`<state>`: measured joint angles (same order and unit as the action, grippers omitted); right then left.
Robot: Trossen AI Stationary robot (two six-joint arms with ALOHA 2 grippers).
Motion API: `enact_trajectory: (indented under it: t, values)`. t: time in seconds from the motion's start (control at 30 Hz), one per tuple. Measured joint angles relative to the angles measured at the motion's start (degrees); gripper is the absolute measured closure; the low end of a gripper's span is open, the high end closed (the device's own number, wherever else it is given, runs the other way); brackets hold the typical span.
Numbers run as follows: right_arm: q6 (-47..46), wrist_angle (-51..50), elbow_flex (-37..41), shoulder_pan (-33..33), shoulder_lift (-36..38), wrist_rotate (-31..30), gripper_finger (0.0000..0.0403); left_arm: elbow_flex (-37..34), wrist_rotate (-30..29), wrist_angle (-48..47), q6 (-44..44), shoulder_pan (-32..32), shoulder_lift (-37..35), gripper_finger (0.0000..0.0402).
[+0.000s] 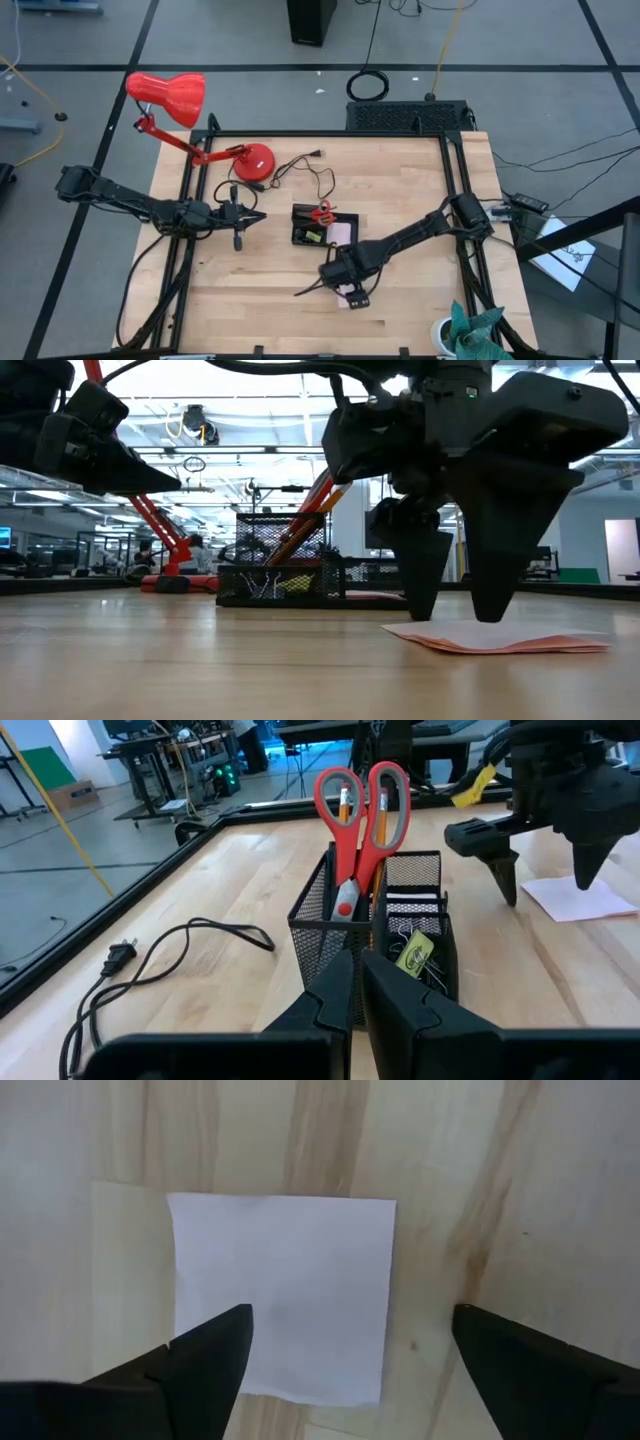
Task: Pick and place office supplies into organizer
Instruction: Put the pink sticky notes into the desk organizer
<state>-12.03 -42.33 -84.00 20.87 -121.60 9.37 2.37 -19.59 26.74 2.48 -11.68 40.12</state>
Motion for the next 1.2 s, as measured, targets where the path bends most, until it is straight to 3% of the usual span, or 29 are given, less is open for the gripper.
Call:
enact_trajectory:
  t: [0.3,0.67,0.97,1.2]
  values:
    - [-5.02,1.61,1.82,3.42,-0.11,-5.10,0.0113,0.00,0.00,0.02,-0.07,-0.02,0.00,0.0371]
    - [-8.26,3.44,1.88,6.28,0.14,-6.36,0.0104,0.00,0.00,0.04,-1.22,0.00,0.00,0.0371]
    - [-9.88,5.22,2.45,7.04,8.67,-3.37,0.0099,0.00,0.02,0.11,-1.70,0.00,0.00,0.0371]
    - [-9.14,8.86,2.31,8.81,8.92,-9.15,0.0095,0.00,0.02,0.07,-1.70,-0.01,0.00,0.0371]
